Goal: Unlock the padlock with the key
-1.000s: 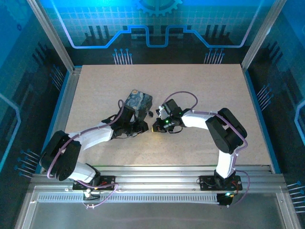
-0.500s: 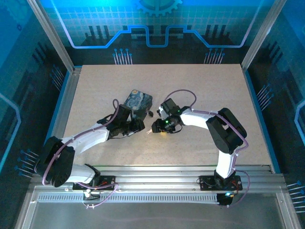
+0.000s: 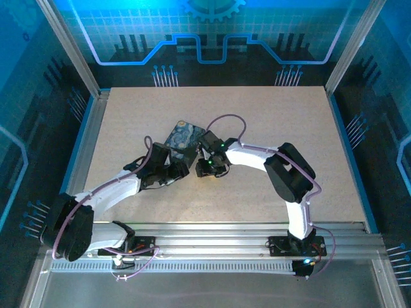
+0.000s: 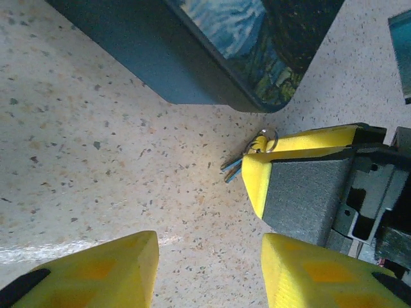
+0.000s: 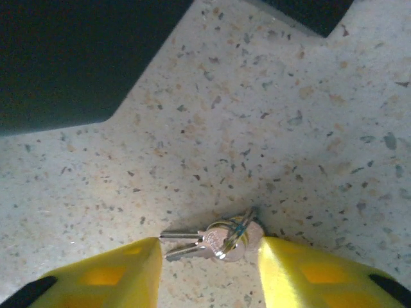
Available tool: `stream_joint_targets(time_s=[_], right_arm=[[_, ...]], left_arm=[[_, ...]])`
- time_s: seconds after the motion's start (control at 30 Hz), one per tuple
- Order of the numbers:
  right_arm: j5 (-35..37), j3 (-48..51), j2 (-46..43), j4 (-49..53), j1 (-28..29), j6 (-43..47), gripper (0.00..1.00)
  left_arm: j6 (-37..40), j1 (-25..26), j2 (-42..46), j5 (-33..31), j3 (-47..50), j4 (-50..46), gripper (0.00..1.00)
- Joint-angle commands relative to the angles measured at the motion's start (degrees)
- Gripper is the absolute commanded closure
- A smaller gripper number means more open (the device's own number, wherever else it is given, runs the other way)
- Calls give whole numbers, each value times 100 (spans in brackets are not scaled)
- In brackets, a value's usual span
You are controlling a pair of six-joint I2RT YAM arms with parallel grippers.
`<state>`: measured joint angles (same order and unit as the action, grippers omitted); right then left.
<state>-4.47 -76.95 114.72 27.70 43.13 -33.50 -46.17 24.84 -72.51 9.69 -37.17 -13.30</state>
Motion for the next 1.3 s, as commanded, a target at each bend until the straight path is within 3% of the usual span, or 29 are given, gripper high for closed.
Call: stream_joint_targets(time_s=[0.0, 0.1, 0.23, 0.43, 0.67, 0.83, 1.2, 1.27], right_arm=[[507, -170, 341, 609, 63, 42, 61], [712, -278, 684, 868, 57, 79, 72], [742, 128, 846, 652, -52, -86, 100], [39, 1143, 414, -422, -374, -427, 100], [-1892, 2353, -404, -2813, -812, -1545, 100], [-2562, 2793, -476, -3985, -946, -2293, 100], [-2511, 2936, -517, -3813, -982, -2154, 100], [-2316, 2876, -650, -3408, -991, -1910, 94]], left_arm=[[161, -94, 184, -12, 119, -147, 54], [159, -140, 248, -3, 165, -146, 54], [194, -151, 342, -12, 210, -190, 54], [262, -133, 241, 212, 260, -117, 54], [-23, 211, -343, 628, 226, 525, 55], [-322, 385, -738, 712, 105, 954, 55], [-527, 387, -1352, 736, -403, 1296, 55], [-518, 388, -1371, 695, -486, 1240, 55]])
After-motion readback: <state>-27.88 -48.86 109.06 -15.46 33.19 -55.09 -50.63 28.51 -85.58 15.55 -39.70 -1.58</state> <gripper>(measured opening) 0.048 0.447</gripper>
